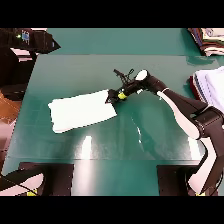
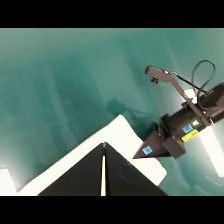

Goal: Fold the shirts.

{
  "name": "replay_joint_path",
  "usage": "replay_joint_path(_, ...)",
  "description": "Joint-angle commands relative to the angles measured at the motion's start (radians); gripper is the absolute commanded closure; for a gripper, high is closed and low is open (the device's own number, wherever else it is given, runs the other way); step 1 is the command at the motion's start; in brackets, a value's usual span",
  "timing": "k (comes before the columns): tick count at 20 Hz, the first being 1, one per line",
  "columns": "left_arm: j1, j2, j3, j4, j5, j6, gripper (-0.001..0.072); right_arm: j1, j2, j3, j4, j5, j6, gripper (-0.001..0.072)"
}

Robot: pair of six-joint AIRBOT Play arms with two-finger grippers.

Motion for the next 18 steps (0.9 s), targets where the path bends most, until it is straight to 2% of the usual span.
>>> replay_joint_path(1,-0.006,-0.001,0.000,-0.076,-0.013,-0.004,0.0674,-0.059,0.028,0.088,-0.099,0.044,0.047,0.0696)
replay_joint_path(5,-0.119,-0.001,0.000,-0.074,0.051,-0.013,0.0674,-0.259,0.162,0.185,-0.337,0.109,0.090,0.0696)
replay_joint_path(7,-0.190,-0.001,0.000,-0.074,0.107,-0.016,0.0673,-0.401,0.231,0.217,-0.402,0.135,0.095,0.0696)
replay_joint_path(13,-0.350,-0.001,0.000,-0.074,0.278,-0.019,0.0673,-0.867,0.322,0.298,-0.392,0.119,0.094,0.0696)
replay_joint_path(18,-0.370,-0.001,0.000,-0.067,0.293,-0.019,0.0673,-1.076,0.313,0.304,-0.310,0.030,0.090,0.0696)
